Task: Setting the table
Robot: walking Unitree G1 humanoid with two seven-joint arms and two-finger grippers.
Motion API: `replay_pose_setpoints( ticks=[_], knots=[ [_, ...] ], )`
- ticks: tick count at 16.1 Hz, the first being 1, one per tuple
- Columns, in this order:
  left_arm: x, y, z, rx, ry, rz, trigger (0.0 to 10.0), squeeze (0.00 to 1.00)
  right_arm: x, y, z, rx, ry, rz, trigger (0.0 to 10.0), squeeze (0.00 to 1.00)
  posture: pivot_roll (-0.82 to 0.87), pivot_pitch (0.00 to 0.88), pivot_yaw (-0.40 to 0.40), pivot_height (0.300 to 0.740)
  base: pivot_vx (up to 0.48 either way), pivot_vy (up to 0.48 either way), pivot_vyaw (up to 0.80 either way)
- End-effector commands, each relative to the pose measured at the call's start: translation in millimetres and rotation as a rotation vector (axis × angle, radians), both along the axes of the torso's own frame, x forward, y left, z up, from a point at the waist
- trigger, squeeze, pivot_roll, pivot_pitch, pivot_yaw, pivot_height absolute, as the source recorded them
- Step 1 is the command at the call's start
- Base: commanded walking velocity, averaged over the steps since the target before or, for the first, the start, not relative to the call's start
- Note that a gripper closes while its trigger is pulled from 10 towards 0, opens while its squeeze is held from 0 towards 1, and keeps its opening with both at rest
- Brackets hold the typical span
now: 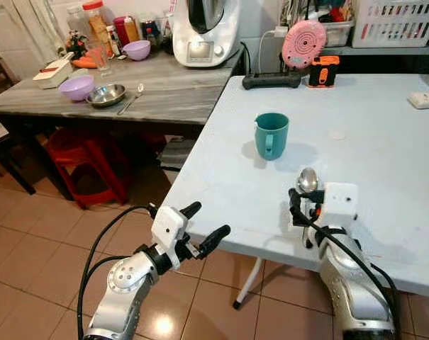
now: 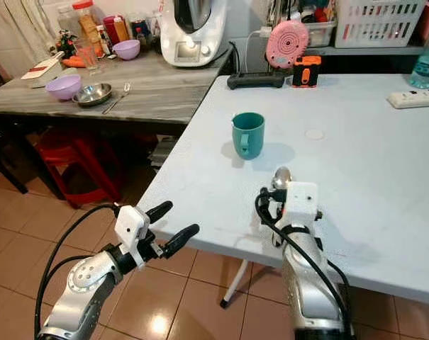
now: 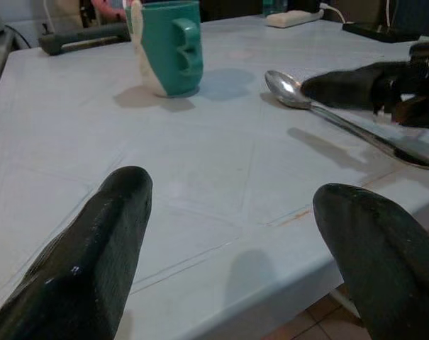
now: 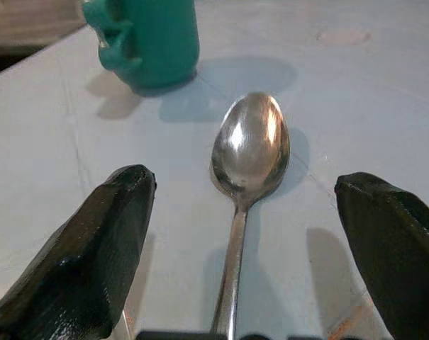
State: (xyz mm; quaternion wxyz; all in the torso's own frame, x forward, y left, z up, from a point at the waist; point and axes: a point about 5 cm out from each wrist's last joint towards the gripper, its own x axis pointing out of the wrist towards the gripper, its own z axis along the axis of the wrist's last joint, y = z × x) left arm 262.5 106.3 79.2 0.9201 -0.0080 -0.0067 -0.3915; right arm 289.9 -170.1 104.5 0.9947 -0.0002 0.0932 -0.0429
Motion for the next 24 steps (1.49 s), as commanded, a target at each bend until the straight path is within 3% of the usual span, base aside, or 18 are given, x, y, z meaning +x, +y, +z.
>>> replay_pose_setpoints(
  ticks=[1, 3, 6, 7, 11, 12, 13, 16, 17, 19, 20, 22, 23, 24],
  knots=[
    [0.4, 2.2, 3.2, 0.005, -0.020, -0.010, 10.0, 0.00, 2.7, 5.3, -4.2, -0.003, 0.034, 0.011, 10.0, 0.00, -0.11, 0.000, 0.137, 0.740, 0.000, 0.000, 0.00],
    [0.9, 1.5, 3.6, 0.002, -0.023, -0.012, 10.0, 0.00, 4.7, 6.6, -10.2, -0.009, 0.074, 0.022, 10.0, 0.00, -0.10, 0.000, 0.132, 0.740, 0.000, 0.000, 0.00],
    [2.0, 3.6, 3.8, -0.001, -0.024, -0.005, 10.0, 0.00, 5.9, 5.4, -16.0, -0.013, 0.108, 0.031, 0.7, 0.00, -0.10, 0.001, 0.130, 0.740, 0.000, 0.000, 0.00],
    [1.2, 3.7, 3.5, -0.003, -0.022, -0.007, 10.0, 0.00, 7.5, 5.0, -16.0, -0.018, 0.108, 0.035, 0.0, 0.00, -0.10, 0.002, 0.129, 0.740, 0.000, 0.000, 0.00],
    [1.1, -0.1, 4.1, -0.017, -0.019, -0.045, 10.0, 0.00, 15.3, 4.4, -14.3, -0.039, 0.112, 0.046, 0.0, 0.00, -0.11, 0.002, 0.131, 0.740, 0.000, 0.000, 0.00],
    [1.7, -1.1, 5.1, -0.021, -0.019, -0.059, 10.0, 0.00, 17.3, 4.3, -14.2, -0.044, 0.115, 0.048, 0.9, 0.00, -0.11, 0.002, 0.133, 0.740, 0.000, 0.000, 0.00],
    [2.4, -1.6, 5.7, -0.020, -0.017, -0.074, 10.0, 0.00, 20.2, 4.5, -13.4, -0.045, 0.116, 0.051, 0.9, 0.00, -0.11, 0.002, 0.134, 0.740, 0.000, 0.000, 0.00],
    [1.6, -2.2, 4.6, -0.005, -0.011, -0.109, 10.0, 0.00, 25.6, 7.6, -13.9, -0.048, 0.128, 0.074, 2.3, 0.00, -0.11, 0.000, 0.135, 0.740, 0.000, 0.000, 0.00],
    [0.6, -3.5, 4.3, -0.004, -0.011, -0.116, 10.0, 0.00, 25.6, 9.5, -15.7, -0.040, 0.140, 0.082, 1.6, 0.00, -0.11, 0.000, 0.135, 0.740, 0.000, 0.000, 0.00],
    [-0.5, -4.6, 4.0, -0.004, -0.012, -0.125, 10.0, 0.00, 21.9, 9.5, -21.6, -0.045, 0.171, 0.079, 1.6, 0.00, -0.10, 0.000, 0.132, 0.740, 0.000, 0.000, 0.00],
    [-0.7, -4.8, 4.2, -0.003, -0.009, -0.130, 10.0, 0.00, 18.1, 7.7, -25.3, -0.048, 0.192, 0.070, 3.6, 0.00, -0.10, 0.000, 0.128, 0.740, 0.000, 0.000, 0.00],
    [-1.5, -4.7, 4.3, 0.000, -0.009, -0.133, 10.0, 0.00, 12.8, 4.8, -30.5, -0.055, 0.209, 0.066, 4.1, 0.00, -0.10, 0.000, 0.128, 0.740, 0.000, 0.000, 0.00],
    [-1.9, -4.9, 4.3, 0.001, -0.010, -0.135, 10.0, 0.00, 10.4, 3.4, -33.8, -0.053, 0.224, 0.064, 5.4, 0.00, -0.10, 0.000, 0.128, 0.740, 0.000, 0.000, 0.00],
    [-2.7, -5.7, 4.1, 0.000, -0.005, -0.152, 10.0, 0.00, 8.3, 1.8, -35.9, -0.050, 0.235, 0.061, 10.0, 0.00, -0.10, 0.000, 0.128, 0.740, 0.000, 0.000, 0.00]
  ],
)
